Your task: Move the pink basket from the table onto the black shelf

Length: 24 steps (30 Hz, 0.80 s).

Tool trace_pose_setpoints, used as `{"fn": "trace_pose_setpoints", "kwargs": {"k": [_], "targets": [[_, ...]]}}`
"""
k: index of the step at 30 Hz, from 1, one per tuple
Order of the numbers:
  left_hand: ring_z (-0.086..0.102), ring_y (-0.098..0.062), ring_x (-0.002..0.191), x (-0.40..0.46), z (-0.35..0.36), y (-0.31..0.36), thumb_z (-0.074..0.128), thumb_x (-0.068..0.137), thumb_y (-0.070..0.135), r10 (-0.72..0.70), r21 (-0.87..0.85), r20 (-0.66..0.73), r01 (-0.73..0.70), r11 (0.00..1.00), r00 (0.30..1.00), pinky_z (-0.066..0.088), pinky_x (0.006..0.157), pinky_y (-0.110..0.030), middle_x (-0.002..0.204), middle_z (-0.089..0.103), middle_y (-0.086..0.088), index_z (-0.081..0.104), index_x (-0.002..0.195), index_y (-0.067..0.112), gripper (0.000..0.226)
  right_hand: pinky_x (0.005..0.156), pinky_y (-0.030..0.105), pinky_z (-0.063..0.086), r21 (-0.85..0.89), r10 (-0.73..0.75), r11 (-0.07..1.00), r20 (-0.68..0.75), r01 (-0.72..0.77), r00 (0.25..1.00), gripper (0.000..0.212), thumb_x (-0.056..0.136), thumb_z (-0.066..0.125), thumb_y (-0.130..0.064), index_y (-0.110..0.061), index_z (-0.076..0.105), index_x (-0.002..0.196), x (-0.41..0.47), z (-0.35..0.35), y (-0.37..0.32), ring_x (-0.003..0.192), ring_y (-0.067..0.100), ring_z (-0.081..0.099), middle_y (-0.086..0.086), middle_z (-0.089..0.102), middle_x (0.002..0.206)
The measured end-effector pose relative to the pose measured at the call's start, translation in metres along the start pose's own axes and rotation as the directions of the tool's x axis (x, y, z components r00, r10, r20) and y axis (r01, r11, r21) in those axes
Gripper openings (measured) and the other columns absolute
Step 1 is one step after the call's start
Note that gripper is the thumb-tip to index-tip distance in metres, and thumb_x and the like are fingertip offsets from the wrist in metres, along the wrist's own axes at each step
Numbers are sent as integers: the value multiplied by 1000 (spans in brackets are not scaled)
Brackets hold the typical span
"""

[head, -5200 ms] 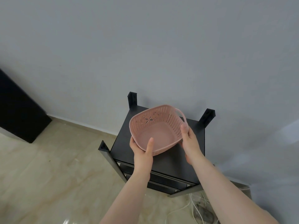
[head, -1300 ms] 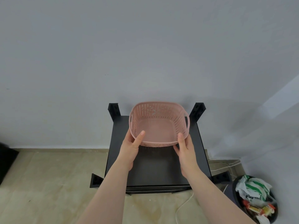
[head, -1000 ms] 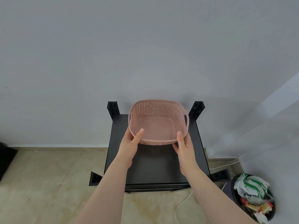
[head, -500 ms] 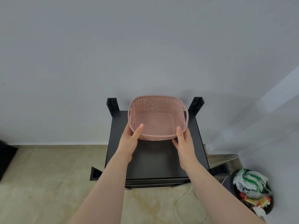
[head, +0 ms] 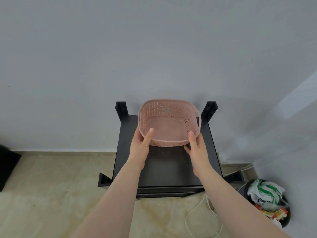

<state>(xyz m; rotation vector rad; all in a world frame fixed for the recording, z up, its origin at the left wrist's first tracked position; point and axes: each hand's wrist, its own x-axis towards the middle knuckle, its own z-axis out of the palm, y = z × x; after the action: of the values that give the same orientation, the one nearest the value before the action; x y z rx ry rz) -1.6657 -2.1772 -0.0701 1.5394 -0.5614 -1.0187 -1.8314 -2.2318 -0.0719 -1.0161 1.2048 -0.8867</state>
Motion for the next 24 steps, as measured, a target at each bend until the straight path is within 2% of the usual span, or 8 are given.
{"fn": "trace_pose_setpoints", "kwargs": {"k": [3, 7, 11, 14, 17, 19, 22, 24], "targets": [[55, 3, 108, -5, 5, 0, 59, 92, 39, 27, -20, -60, -28, 999, 998, 38, 76, -3, 130, 61, 10, 47, 144, 26, 55, 115, 44, 40, -30, 8, 1000, 3, -8, 1000, 54, 101, 45, -41, -25, 36, 151, 0, -1, -2, 130, 12, 47, -10, 50, 139], [55, -4, 113, -6, 7, 1, 57, 93, 40, 33, -20, -92, -35, 999, 995, 39, 74, -5, 130, 61, 10, 47, 145, 26, 54, 115, 44, 39, -56, 18, 998, -1, -18, 1000, 54, 101, 44, -43, -27, 36, 151, 1, -1, -4, 129, 11, 46, -12, 49, 137], [55, 7, 102, -7, 8, 4, 55, 94, 42, 30, -26, -97, -33, 999, 995, 38, 72, -3, 128, 60, 12, 47, 145, 28, 53, 116, 45, 39, -87, 19, 996, 13, -18, 1000, 56, 101, 43, -44, -27, 34, 153, 1, -1, -7, 132, 12, 44, -12, 46, 139], [53, 3, 107, -9, 8, 5, 54, 95, 42, 23, -43, -111, -28, 999, 994, 36, 77, -4, 132, 59, 11, 45, 146, 29, 54, 116, 47, 38, -93, 24, 995, 14, -22, 1000, 58, 100, 43, -45, -26, 32, 154, 1, -1, -7, 140, 18, 43, -8, 46, 146], [53, 4, 109, -10, 6, 4, 54, 95, 42, 22, -41, -101, -26, 999, 995, 36, 78, -3, 134, 58, 13, 42, 148, 31, 55, 116, 47, 37, -84, 31, 996, 15, -30, 999, 58, 101, 43, -44, -28, 31, 155, 0, 0, -8, 139, 17, 42, -12, 45, 142], [52, 2, 116, -10, 3, 3, 53, 95, 44, 34, -41, -94, -38, 998, 995, 36, 85, -6, 137, 56, 14, 39, 149, 33, 57, 117, 46, 36, -70, 28, 997, 15, -27, 1000, 59, 101, 43, -44, -29, 28, 156, -2, 0, -10, 134, 11, 42, -15, 43, 140], [45, -7, 134, -9, -1, 1, 53, 92, 50, 22, -48, -81, -26, 999, 996, 32, 107, -23, 148, 49, 9, 30, 154, 32, 68, 117, 46, 36, -63, 27, 998, 4, -26, 1000, 61, 101, 42, -44, -29, 24, 158, -4, -2, -13, 129, 6, 39, -13, 42, 144], [39, -10, 139, -13, -2, 4, 53, 90, 53, -15, -44, -90, 11, 999, 996, 29, 105, -25, 154, 42, 7, 25, 155, 32, 74, 117, 46, 36, -65, 32, 997, 2, -32, 999, 63, 101, 42, -45, -28, 23, 158, -7, -3, -13, 129, 6, 39, -14, 42, 143]]}}
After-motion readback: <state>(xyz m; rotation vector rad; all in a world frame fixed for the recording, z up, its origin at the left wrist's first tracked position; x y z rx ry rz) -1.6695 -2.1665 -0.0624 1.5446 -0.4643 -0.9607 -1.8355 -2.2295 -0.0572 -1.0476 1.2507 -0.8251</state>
